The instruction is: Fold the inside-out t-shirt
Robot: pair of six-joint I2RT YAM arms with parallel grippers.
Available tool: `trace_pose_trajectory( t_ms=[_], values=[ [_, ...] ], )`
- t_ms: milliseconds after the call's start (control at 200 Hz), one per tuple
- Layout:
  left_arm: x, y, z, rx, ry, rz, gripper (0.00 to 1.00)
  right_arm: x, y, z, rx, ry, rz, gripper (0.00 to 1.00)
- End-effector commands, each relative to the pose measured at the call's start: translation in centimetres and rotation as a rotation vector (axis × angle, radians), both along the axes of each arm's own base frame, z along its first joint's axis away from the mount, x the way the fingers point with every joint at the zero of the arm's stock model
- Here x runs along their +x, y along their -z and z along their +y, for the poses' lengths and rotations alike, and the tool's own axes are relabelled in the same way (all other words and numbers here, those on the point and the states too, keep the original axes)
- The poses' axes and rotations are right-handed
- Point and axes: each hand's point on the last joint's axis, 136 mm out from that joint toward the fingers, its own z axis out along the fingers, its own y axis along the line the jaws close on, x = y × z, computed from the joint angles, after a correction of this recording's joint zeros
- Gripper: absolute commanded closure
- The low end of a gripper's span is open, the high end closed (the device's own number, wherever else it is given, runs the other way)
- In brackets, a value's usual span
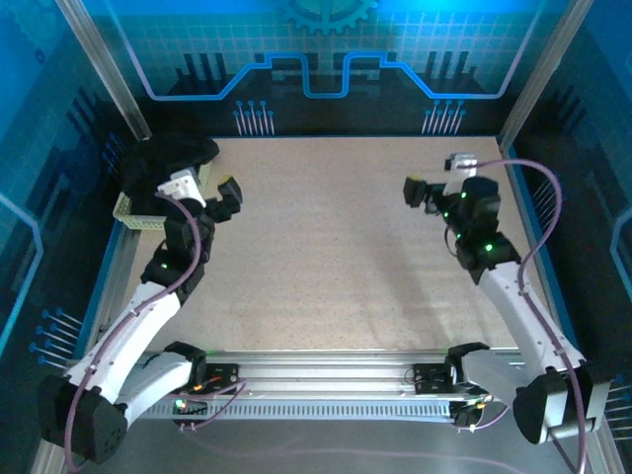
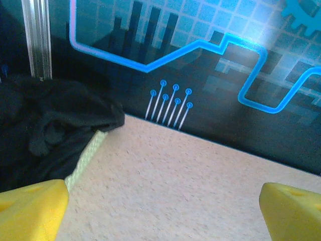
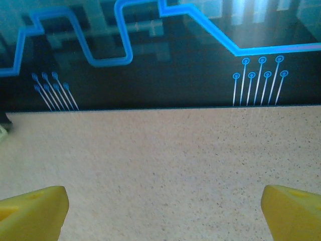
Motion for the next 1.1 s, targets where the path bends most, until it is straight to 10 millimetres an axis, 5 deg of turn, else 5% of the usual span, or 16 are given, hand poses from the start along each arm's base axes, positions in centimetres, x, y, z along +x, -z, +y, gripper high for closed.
trace_pose_trajectory(
  t_ms=[0, 250, 615, 845, 1095],
  values=[
    [-0.9, 2.9, 0.9, -0.124, -0.08, 0.222, 0.01, -1.6, 4.2, -0.2, 0.161, 0.015, 0.275, 0.0],
    [3.9, 6.5, 4.1, -0.228, -0.141, 0.537, 0.01, -0.7, 5.0, -0.1, 0.144, -0.002, 0.262, 0.0],
    [10.7, 12.9, 13.5, -0.371, -0.392, 0.784, 0.01, -2.0, 7.0, 3.6, 0.006, -0.082, 0.287, 0.0],
    [14.4, 15.9, 15.6, -0.421, -0.404, 0.807, 0.01, -2.5, 8.2, 4.4, 0.006, -0.109, 0.301, 0.0],
    [15.5, 20.2, 17.0, -0.556, -0.434, 0.863, 0.01, -2.6, 8.7, 4.8, -0.006, -0.116, 0.32, 0.0]
  ],
)
